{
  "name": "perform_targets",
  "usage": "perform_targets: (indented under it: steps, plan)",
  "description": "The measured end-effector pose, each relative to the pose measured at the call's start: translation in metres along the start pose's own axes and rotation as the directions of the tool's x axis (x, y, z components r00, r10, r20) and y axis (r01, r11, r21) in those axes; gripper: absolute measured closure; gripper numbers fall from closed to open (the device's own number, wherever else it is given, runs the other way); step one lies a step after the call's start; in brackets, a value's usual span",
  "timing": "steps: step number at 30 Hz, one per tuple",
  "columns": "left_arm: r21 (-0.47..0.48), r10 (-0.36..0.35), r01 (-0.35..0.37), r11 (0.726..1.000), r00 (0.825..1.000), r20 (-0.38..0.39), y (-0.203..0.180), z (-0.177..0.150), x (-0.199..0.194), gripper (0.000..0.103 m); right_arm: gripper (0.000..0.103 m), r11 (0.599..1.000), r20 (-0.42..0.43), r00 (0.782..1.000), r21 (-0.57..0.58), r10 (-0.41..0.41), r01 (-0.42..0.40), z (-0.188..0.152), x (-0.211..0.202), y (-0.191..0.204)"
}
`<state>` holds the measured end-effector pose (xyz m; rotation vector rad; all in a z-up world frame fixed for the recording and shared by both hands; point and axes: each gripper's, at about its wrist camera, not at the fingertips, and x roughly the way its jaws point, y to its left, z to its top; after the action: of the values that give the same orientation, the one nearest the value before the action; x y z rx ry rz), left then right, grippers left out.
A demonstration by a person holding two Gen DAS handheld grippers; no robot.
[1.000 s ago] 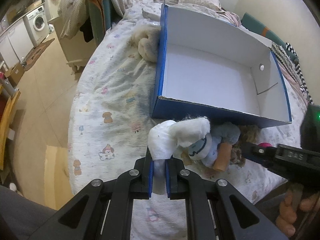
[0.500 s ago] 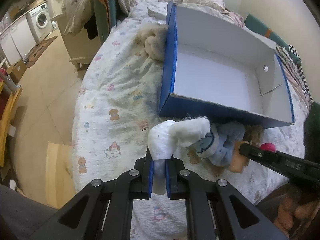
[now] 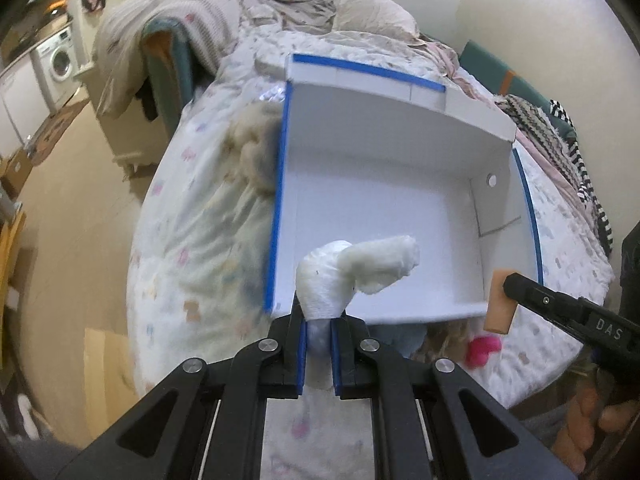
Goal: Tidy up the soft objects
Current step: 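Lift the doll with the left tool and carry it into the box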
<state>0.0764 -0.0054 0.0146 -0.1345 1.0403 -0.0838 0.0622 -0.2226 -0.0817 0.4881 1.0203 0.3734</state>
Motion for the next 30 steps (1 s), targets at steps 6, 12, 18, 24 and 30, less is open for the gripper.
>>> perform_targets:
  steps: [6,12,18,24,30]
  plan:
    - [0.079,0.019,-0.018,0.997,1.000,-0.010,-0.026,0.031,0.030,0.094,0.097,0.999,0.030,0.998,0.020,-0.046,0.046,0.044,0.003,-0.013]
    - [0.107,0.028,-0.022,0.994,0.998,-0.052,-0.043,0.041,0.072,0.094,0.097,0.995,0.016,0.995,0.034,-0.095,0.095,0.065,0.028,-0.030]
    - [0.123,0.032,-0.021,0.992,0.996,-0.084,-0.048,0.032,0.104,0.094,0.097,0.990,-0.033,0.992,0.071,-0.123,0.125,0.058,0.053,-0.048]
    - [0.128,0.022,-0.006,0.992,0.992,-0.126,-0.051,0.023,0.119,0.094,0.097,0.982,-0.096,0.983,0.093,-0.155,0.164,0.052,0.073,-0.056]
    - [0.127,0.021,-0.008,0.992,0.994,-0.108,-0.051,0.025,0.119,0.094,0.097,0.981,-0.116,0.979,0.077,-0.167,0.177,0.049,0.080,-0.057]
